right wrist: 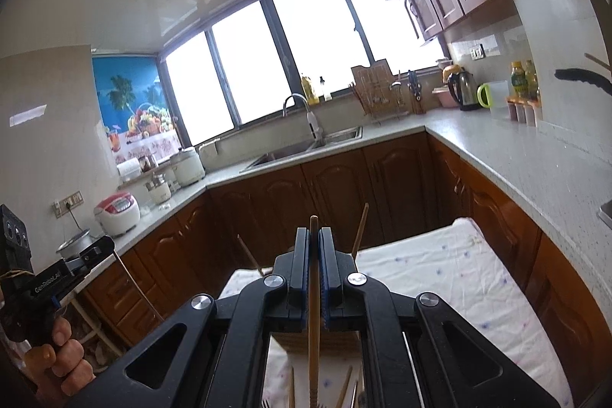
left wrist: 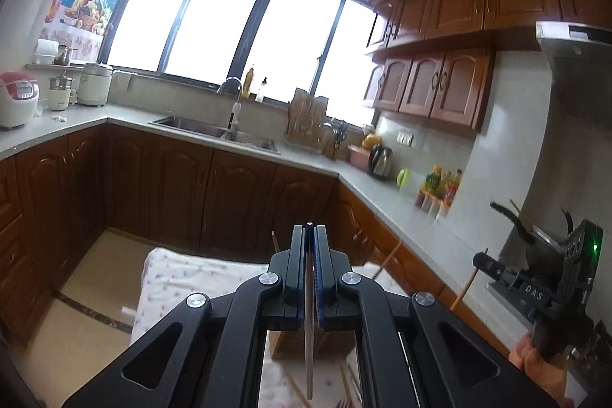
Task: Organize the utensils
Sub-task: 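Lift both chopsticks and carry them above the wooden holder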
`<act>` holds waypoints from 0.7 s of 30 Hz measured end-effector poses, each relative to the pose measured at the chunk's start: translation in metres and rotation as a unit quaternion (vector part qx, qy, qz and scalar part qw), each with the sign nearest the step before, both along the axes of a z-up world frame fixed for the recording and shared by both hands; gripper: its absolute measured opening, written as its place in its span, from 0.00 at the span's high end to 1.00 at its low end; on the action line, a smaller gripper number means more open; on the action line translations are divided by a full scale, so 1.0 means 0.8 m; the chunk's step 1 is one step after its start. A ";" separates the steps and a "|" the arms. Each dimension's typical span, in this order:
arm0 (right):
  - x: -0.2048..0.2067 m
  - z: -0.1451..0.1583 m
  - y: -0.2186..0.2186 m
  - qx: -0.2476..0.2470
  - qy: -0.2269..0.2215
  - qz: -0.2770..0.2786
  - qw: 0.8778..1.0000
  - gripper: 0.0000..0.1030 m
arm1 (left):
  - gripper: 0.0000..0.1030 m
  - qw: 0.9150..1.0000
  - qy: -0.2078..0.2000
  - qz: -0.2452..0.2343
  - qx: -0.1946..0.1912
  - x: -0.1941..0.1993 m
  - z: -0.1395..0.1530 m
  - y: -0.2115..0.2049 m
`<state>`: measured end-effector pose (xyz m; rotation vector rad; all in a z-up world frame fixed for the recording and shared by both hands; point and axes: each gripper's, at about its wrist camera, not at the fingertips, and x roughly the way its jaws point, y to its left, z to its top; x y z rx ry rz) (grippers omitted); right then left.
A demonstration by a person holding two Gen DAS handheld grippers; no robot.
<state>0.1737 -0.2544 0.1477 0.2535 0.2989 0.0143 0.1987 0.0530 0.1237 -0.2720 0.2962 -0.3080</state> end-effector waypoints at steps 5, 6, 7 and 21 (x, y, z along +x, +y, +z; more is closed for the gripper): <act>0.017 0.013 -0.007 0.005 -0.021 -0.008 1.000 0.96 | 0.98 1.000 -0.016 0.014 -0.015 0.023 -0.005 -0.006; 0.020 0.015 -0.008 0.007 -0.026 -0.010 1.000 0.96 | 0.98 1.000 -0.019 0.016 -0.019 0.025 -0.007 -0.005; 0.023 0.018 -0.010 0.009 -0.032 -0.013 0.999 0.96 | 0.98 0.999 -0.022 0.019 -0.021 0.030 -0.009 -0.007; 0.088 0.024 -0.036 0.013 -0.071 -0.054 0.996 0.96 | 0.98 0.996 -0.035 0.071 -0.035 0.116 -0.051 -0.048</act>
